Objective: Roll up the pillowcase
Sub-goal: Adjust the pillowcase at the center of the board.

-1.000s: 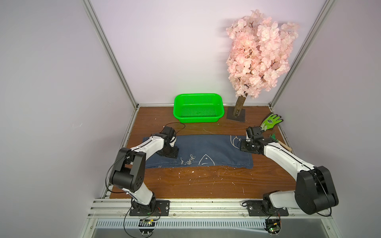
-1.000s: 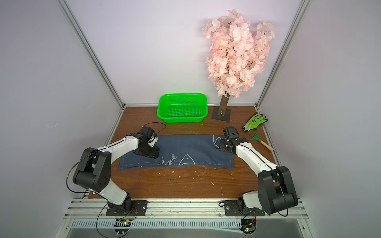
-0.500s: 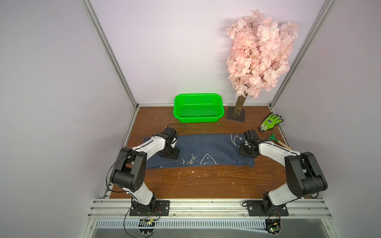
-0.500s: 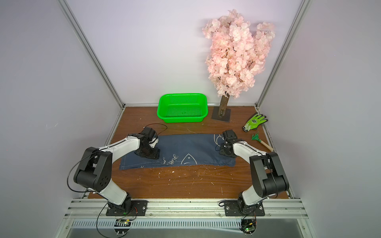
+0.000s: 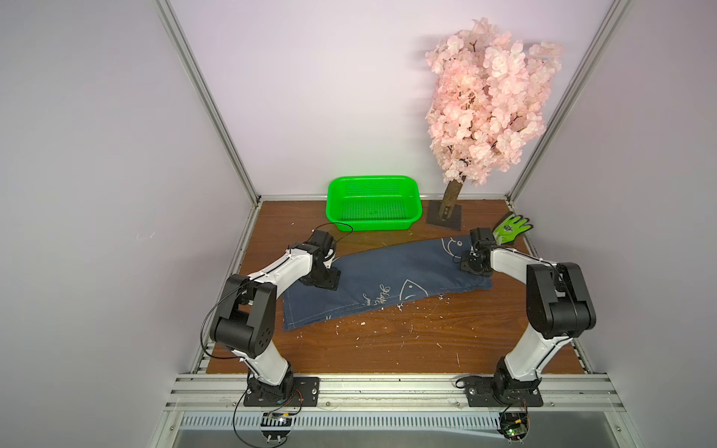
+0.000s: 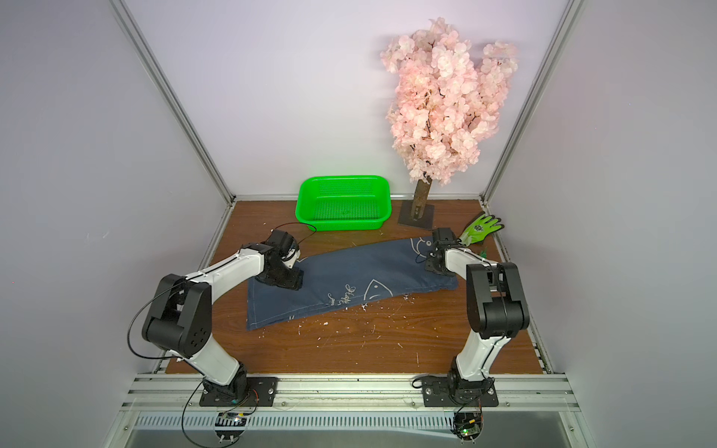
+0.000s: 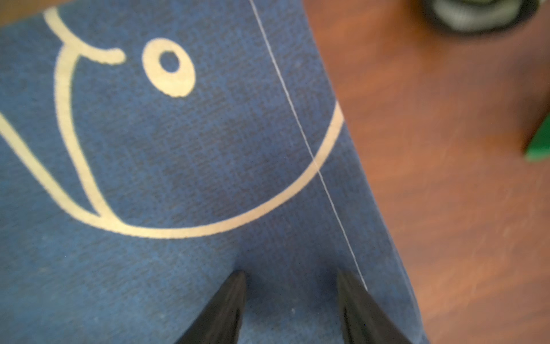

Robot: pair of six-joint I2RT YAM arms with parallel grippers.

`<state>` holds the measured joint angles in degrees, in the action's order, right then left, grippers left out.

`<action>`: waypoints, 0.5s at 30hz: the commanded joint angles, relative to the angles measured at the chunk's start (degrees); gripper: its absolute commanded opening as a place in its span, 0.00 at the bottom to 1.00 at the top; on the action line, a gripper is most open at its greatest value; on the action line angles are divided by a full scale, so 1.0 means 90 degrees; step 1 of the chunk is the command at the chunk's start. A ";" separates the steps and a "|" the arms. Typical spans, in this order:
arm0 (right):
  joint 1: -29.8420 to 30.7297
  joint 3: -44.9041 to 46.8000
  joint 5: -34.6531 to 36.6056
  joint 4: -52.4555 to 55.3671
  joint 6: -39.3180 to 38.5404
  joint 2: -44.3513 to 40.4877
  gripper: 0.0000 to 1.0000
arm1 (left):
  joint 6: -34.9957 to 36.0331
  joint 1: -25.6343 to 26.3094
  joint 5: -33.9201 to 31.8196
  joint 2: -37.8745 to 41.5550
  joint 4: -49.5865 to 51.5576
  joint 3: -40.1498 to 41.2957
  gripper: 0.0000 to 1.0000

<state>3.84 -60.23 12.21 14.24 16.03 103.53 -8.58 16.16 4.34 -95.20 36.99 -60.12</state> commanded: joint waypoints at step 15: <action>-0.0577 -0.1953 0.0436 -0.0241 -0.1079 0.1625 0.62 | -0.0865 0.1103 -0.0182 0.0227 0.0118 0.0721 0.70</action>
<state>-0.97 -76.58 15.07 10.90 9.23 116.73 -13.78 24.80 2.90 -94.56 36.64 -54.39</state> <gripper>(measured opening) 0.618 0.702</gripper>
